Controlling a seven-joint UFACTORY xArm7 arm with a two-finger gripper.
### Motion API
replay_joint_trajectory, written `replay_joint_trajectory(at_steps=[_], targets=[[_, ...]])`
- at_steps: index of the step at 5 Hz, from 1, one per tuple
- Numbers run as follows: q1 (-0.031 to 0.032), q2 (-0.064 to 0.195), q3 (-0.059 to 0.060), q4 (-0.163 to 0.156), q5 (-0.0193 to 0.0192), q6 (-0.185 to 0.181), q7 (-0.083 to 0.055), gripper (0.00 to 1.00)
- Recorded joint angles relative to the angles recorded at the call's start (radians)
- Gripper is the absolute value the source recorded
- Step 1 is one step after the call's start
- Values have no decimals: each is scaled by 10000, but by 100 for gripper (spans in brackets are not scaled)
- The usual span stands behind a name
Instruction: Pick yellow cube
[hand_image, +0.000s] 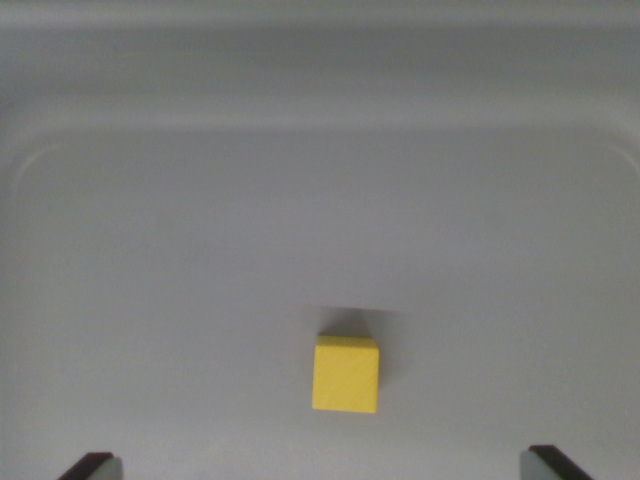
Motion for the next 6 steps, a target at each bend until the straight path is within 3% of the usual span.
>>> replay_joint_trajectory(at_steps=[1,2,3,4,5,6], targets=[[1,152,-23,-284,32,-379,-33,0],[1,152,-23,-284,32,-379,-33,0],[2,316,-48,-590,67,-786,-68,0],[2,316,-48,-590,67,-786,-68,0],[3,491,-75,-918,104,-1223,-106,0],[3,491,-75,-918,104,-1223,-106,0]])
